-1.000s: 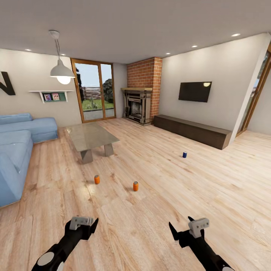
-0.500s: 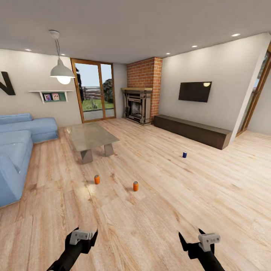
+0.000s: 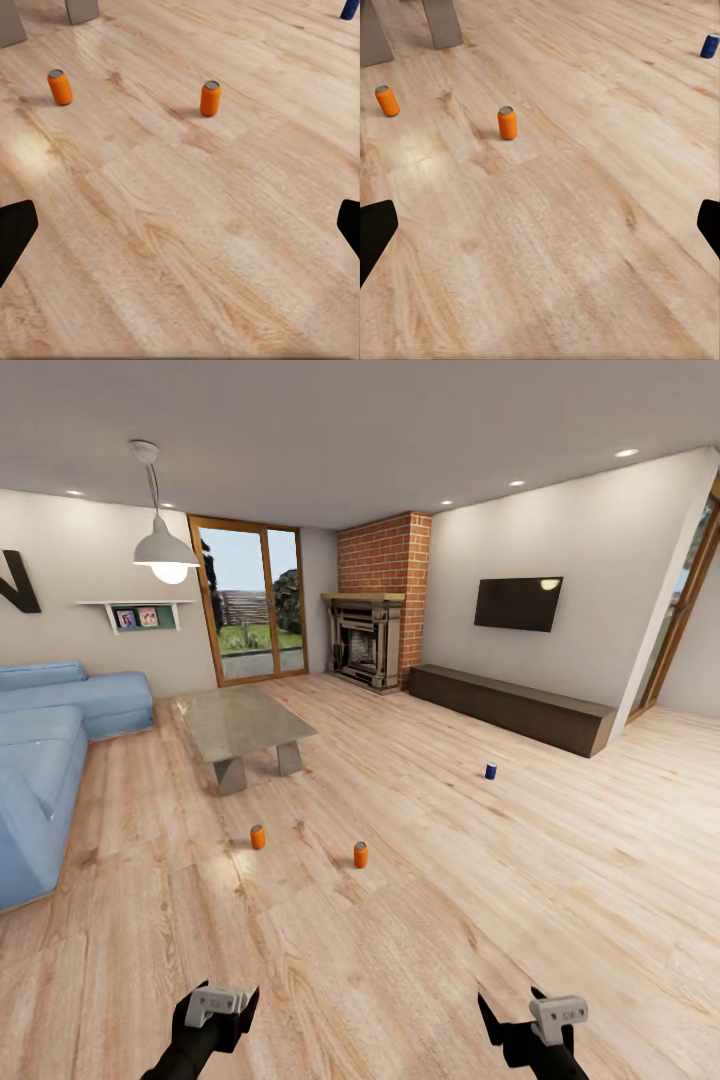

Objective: Put the three can of soda from the living room inside the tash can in the kitchen.

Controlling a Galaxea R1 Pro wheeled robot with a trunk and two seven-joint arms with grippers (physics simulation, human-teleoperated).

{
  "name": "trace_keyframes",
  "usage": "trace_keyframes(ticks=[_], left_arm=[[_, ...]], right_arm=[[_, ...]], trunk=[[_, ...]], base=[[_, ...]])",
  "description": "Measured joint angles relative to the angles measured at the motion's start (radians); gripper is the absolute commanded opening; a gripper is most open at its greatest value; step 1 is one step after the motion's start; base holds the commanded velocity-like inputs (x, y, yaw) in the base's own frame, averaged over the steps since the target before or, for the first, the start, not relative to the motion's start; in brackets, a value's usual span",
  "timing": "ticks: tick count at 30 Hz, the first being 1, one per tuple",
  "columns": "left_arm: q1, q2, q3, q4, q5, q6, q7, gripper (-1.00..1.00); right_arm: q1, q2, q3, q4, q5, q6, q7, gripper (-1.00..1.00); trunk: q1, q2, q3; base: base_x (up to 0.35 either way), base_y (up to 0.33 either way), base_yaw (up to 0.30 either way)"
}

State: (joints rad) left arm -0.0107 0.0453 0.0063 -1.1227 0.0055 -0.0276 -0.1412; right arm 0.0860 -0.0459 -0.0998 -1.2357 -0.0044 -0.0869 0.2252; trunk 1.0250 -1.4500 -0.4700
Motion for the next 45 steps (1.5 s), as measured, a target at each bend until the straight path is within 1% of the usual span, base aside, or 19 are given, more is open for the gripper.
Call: trace_keyframes(ticks=[10, 30, 36, 45], left_arm=[[-0.001, -0.002, 0.0, 0.03, 0.001, -0.009, 0.001, 1.0], [-0.002, -0.002, 0.0, 0.036, -0.001, -0.014, 0.002, 1.0], [-0.002, -0.002, 0.0, 0.037, -0.001, -0.014, 0.002, 1.0], [-0.002, -0.002, 0.0, 0.037, -0.002, -0.014, 0.002, 1.0]], right_arm=[[0.0, 0.0, 0.0, 0.008, 0.001, -0.001, 0.0, 1.0], [0.0, 0.003, 0.004, 0.018, 0.0, -0.002, -0.012, 1.0], [0.0, 0.003, 0.005, 0.018, 0.0, -0.002, -0.014, 1.0], [0.0, 0.003, 0.006, 0.02, 0.0, -0.002, -0.015, 1.0]], trunk=[[0.0, 0.0, 0.0], [0.0, 0.0, 0.0], [0.0, 0.0, -0.001], [0.0, 0.0, -0.003]], base=[[0.0, 0.0, 0.0], [0.0, 0.0, 0.009], [0.0, 0.0, 0.135], [0.0, 0.0, 0.213]])
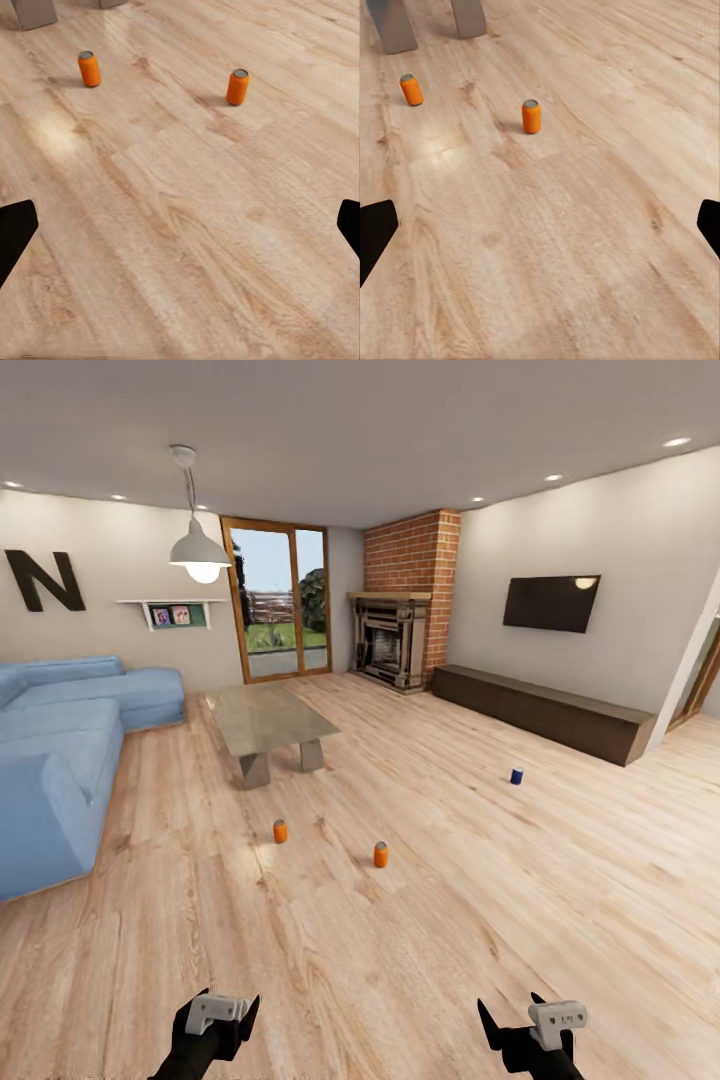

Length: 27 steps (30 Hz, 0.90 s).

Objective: Put the three can of soda from the living room inside the tash can in the kitchen.

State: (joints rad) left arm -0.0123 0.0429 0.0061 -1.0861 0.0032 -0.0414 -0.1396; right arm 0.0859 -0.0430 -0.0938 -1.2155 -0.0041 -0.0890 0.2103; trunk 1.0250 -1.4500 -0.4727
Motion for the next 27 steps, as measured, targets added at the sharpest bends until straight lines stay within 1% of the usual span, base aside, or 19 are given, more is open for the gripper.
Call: trace_keyframes(ticks=[27], left_arm=[[0.0, 0.0, 0.0, 0.0, 0.0, -0.001, 0.0, 1.0]], right_arm=[[0.0, 0.0, 0.003, 0.018, 0.001, -0.001, 0.0, 1.0]], trunk=[[0.0, 0.0, 0.0]], base=[[0.0, 0.0, 0.24]])
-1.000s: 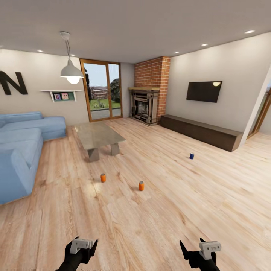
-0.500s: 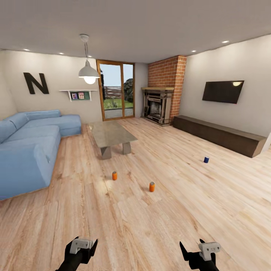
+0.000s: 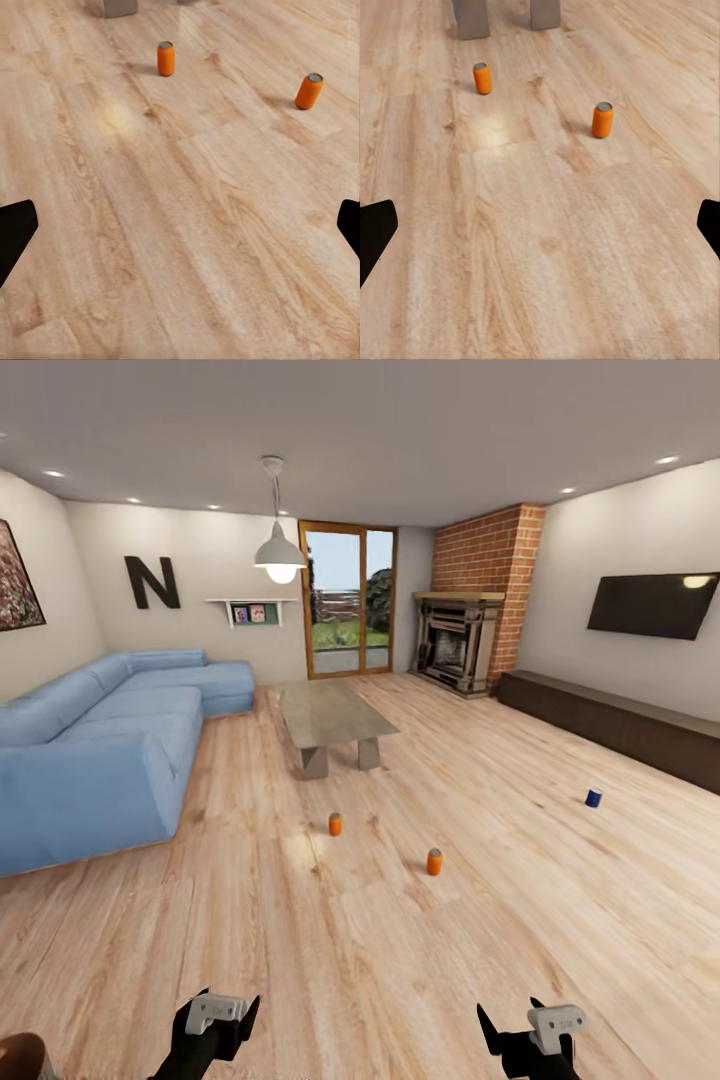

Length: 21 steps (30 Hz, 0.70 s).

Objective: Put the three can of soda from the living room inside the tash can in the kitchen.

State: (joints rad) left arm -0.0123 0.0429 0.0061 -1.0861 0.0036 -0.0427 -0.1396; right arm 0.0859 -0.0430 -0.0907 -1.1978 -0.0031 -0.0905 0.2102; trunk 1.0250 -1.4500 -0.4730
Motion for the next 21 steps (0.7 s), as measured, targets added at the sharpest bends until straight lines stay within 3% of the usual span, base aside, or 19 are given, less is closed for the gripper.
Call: trace_keyframes(ticks=[21], left_arm=[[0.001, 0.002, 0.0, -0.001, 0.005, -0.002, 0.0, 1.0]], right_arm=[[0.0, 0.0, -0.001, 0.001, 0.0, 0.0, 0.0, 1.0]], trunk=[[0.0, 0.0, 0.0]], base=[[0.0, 0.0, 0.246]])
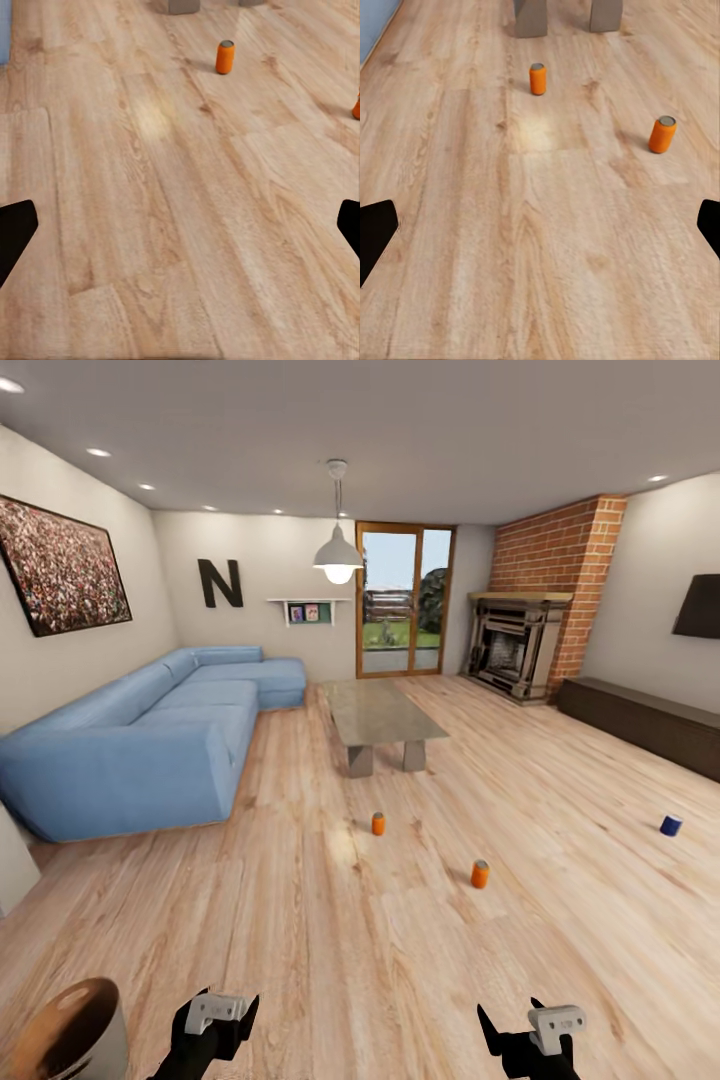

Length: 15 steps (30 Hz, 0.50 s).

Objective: Put the three can of soda from the living room inside the tash can in the kitchen.

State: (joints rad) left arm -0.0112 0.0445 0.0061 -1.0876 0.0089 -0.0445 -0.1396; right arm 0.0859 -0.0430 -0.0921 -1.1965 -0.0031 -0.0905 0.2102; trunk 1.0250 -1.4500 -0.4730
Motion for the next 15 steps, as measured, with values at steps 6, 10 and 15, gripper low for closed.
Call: trace_keyframes(ticks=[6, 10, 15], left_arm=[[0.0, 0.0, 0.0, 0.0, 0.0, 0.0, 0.0, 1.0], [0.0, 0.0, 0.0, 0.0, 0.0, 0.0, 0.0, 1.0], [0.001, 0.0, 0.0, 0.0, 0.0, 0.0, 0.0, 1.0]], right_arm=[[0.0, 0.0, 0.0, 0.001, 0.0, 0.0, 0.0, 1.0], [0.0, 0.0, 0.0, 0.002, 0.0, 0.0, 0.0, 1.0], [0.0, 0.0, 0.0, 0.003, 0.0, 0.0, 0.0, 1.0]], trunk=[[0.0, 0.0, 0.0], [0.0, 0.0, 0.0], [0.0, 0.0, 0.0]], base=[[0.0, 0.0, 0.247], [0.0, 0.0, 0.247], [0.0, 0.0, 0.247]])
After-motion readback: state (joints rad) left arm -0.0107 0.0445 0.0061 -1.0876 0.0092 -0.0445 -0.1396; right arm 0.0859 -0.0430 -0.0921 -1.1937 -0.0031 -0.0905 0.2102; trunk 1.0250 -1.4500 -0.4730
